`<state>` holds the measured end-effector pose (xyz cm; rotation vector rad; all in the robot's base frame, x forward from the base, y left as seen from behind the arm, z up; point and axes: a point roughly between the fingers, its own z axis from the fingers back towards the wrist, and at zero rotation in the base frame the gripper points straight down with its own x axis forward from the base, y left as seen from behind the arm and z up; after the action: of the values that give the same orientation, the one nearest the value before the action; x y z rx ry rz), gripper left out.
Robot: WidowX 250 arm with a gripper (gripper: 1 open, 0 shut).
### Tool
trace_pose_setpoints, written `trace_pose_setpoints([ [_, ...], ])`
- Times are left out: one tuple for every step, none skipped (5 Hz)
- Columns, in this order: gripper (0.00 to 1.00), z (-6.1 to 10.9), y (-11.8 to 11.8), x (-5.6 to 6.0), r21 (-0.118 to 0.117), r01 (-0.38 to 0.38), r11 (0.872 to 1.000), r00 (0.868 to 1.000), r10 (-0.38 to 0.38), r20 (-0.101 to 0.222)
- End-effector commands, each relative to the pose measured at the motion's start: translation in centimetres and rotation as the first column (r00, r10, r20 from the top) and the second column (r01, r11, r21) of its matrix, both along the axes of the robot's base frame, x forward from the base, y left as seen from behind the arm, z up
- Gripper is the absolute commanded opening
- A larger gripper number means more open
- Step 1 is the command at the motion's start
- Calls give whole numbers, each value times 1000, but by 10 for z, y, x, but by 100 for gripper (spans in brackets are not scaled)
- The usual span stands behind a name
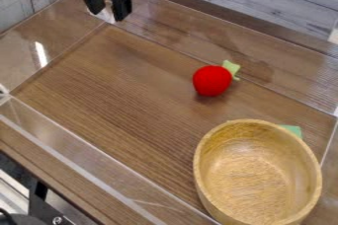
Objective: Move the red object to the right side of the table
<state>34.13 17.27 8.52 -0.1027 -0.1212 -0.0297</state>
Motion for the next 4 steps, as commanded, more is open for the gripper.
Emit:
trace_pose_setpoints([
  [100, 18, -11, 0, 5, 128, 992, 991, -128, 33],
  [100, 22, -29, -1, -16, 99, 995, 995, -98, 17],
  [100, 27, -47, -2, -34, 64, 997, 998, -64, 5],
  [100, 20, -56, -4, -51, 93, 994, 996, -94, -14],
])
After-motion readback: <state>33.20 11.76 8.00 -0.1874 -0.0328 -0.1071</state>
